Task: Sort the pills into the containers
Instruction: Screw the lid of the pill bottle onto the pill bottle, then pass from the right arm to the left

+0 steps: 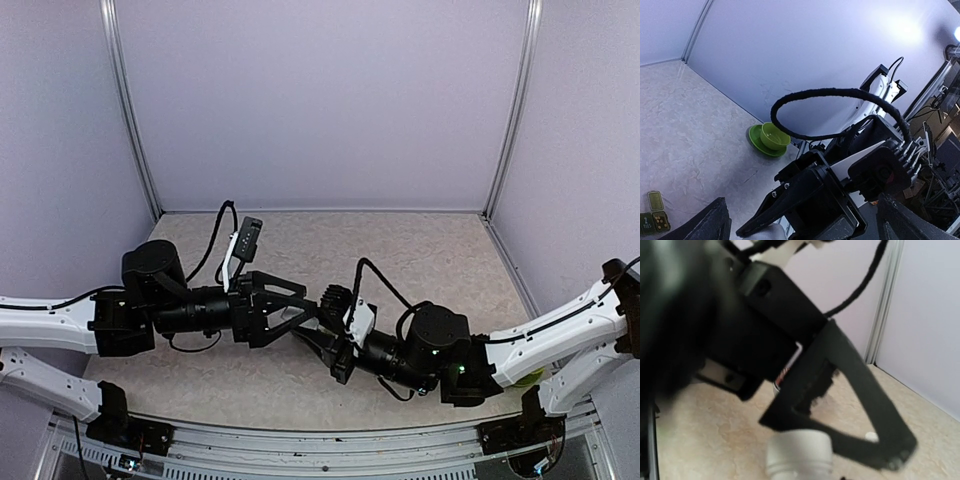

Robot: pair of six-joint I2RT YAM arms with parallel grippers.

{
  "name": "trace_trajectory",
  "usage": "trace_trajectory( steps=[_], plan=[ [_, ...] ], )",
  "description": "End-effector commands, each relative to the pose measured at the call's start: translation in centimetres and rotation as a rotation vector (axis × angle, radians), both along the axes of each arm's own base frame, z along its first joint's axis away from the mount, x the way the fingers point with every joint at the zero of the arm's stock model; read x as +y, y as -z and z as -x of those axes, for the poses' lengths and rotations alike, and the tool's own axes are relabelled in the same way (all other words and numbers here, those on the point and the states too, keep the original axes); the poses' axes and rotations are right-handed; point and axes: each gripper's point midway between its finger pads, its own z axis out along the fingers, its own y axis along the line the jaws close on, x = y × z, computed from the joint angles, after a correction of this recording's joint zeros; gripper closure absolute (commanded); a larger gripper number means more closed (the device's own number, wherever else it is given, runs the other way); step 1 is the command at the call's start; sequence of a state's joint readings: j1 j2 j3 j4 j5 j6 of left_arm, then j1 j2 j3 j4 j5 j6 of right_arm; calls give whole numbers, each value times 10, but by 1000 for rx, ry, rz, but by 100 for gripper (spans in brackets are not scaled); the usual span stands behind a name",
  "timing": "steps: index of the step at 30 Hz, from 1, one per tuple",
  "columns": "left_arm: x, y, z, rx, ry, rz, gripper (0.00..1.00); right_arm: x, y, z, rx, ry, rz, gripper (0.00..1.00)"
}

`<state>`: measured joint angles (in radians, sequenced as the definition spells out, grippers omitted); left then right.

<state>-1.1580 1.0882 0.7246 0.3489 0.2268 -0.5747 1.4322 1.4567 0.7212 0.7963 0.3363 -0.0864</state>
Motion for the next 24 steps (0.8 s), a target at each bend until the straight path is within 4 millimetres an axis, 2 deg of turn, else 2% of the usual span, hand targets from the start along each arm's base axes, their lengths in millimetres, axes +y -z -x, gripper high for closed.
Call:
trace_trajectory(
  steps=[1, 5, 9, 24],
  plan=[
    [8, -10, -4, -11, -48, 2, 1, -18, -13, 0, -28, 13, -22, 82],
    [11, -3, -8, 9, -73, -35, 3, -28, -17, -1, -60, 29, -15, 82],
    [6, 6, -9, 38, -56, -75, 12, -30, -17, 1, -88, 22, 6, 82],
    [-7, 6, 0, 61, 32, -75, 59, -33, -7, 0, -113, 37, 66, 82]
  ],
)
